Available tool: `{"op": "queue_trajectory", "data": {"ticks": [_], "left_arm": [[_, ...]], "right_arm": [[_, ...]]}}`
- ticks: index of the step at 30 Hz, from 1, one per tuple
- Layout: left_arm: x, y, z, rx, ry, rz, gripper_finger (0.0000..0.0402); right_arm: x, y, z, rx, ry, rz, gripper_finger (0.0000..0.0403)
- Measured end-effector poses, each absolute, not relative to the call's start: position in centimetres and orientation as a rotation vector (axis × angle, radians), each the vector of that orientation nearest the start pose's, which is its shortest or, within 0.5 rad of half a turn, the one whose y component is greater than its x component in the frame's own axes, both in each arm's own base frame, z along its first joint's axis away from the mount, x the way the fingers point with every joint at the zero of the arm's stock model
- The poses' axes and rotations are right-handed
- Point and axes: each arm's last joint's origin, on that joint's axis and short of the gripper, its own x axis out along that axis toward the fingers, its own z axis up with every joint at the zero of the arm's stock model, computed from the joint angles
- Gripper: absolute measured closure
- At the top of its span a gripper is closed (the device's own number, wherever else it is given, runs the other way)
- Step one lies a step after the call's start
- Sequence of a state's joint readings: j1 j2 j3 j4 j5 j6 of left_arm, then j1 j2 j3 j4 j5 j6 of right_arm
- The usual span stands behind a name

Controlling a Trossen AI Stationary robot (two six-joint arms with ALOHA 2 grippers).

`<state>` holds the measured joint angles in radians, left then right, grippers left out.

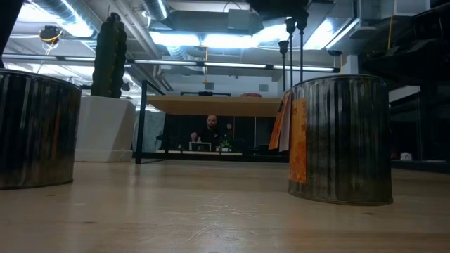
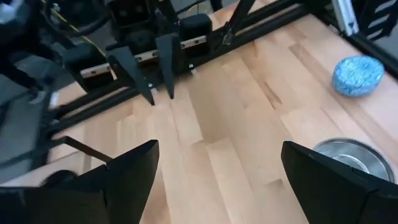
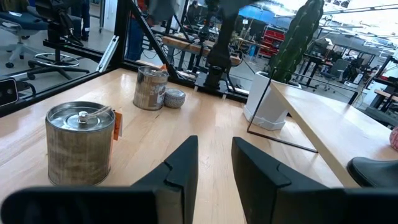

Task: Pick & Place candle stick holders
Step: Put the left silver scented candle on the shelf

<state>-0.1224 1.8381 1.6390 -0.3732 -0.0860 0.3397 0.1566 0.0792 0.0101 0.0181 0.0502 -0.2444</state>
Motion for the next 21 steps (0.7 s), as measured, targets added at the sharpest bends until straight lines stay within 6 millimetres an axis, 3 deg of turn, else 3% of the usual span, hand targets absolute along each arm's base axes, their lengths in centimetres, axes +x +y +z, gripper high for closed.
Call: {"op": "queue_trajectory", "data": {"ticks": [5,15,21], "left_arm": [[41.3,-8.2,31.4,0.485,0.59,-0.106,0.0066],[40.1,-13.4,31.1,0.5,0.575,-0.121,0.0066],[41.2,-15.6,29.7,0.471,0.497,-0.115,0.0066]], "right_arm": [[10.1,1.4,16.2,-0.249,0.037,0.112,0.0302],[10.1,1.4,16.2,-0.249,0.037,0.112,0.0302],[10.1,1.4,16.2,-0.249,0.037,0.112,0.0302]]}}
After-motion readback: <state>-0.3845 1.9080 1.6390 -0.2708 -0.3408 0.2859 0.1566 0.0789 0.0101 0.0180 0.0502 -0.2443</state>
